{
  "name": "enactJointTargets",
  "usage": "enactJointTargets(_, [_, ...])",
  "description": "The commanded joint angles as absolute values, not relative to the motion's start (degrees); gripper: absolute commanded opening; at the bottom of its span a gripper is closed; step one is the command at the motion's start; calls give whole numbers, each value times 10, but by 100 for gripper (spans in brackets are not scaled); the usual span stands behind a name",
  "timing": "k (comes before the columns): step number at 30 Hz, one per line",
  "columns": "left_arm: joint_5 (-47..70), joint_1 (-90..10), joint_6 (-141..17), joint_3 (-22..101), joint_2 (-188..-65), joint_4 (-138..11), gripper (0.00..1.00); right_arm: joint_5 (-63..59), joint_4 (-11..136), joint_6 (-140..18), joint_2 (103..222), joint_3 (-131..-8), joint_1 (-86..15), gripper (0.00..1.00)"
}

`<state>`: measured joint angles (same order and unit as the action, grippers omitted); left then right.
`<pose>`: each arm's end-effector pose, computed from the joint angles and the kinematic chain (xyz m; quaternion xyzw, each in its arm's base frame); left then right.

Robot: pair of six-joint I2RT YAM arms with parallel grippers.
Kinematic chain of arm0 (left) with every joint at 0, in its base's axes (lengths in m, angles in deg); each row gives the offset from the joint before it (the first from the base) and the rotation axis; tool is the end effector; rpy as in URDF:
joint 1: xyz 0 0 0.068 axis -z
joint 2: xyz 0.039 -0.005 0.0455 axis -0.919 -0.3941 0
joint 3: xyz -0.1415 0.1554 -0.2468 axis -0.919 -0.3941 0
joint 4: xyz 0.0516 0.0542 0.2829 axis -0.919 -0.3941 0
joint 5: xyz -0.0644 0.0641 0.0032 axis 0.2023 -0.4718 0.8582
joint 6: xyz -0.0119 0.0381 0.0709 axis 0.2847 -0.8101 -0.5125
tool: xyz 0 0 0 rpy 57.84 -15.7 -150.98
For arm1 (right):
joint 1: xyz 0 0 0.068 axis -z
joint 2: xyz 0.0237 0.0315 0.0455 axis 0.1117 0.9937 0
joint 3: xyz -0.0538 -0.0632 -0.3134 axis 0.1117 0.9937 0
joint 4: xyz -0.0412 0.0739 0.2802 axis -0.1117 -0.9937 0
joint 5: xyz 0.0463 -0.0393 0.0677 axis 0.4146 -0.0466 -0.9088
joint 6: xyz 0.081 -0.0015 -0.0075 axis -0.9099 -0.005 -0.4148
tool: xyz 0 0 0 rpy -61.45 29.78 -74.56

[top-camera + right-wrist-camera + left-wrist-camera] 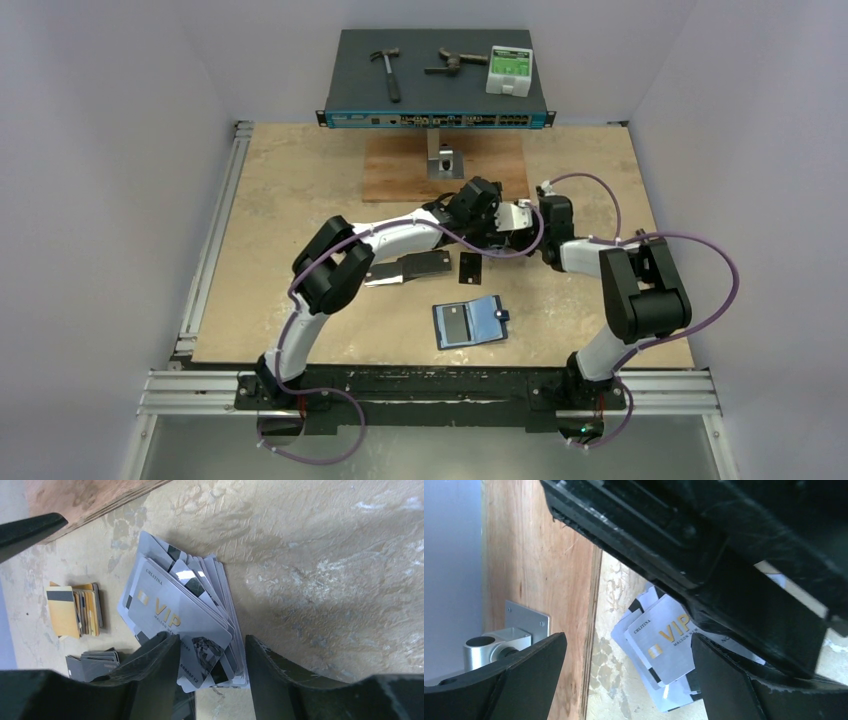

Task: Put the credit cards into the card holder
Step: Pick up the credit card from the center of the board.

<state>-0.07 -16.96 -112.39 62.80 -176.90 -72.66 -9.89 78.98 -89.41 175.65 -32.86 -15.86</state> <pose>0.3835 -0.4479 0.1939 0.6173 0.6510 -0.0162 0.4414 0.3531 0.0786 0.1466 0.1418 0.8851 0.2781 0.3453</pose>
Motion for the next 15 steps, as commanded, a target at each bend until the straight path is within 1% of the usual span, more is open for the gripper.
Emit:
enactJointTargets(1, [14,-164,-1128,642,-1775,-740,96,-87,790,-902,1744,-318,-159,47])
enactJointTargets(5, [19,-170,-1111,637,-1756,-757,96,-68,789,-904,1736,-309,-157,42])
enactJointTargets(11, [25,-186,-1093,601,-1712,-764,96,-49,780,-908,1704,-287,-143,39])
enactJointTargets(15, [25,-199,-1083,599,-1704,-777,96,-41,769,-908,1687,-281,-136,40])
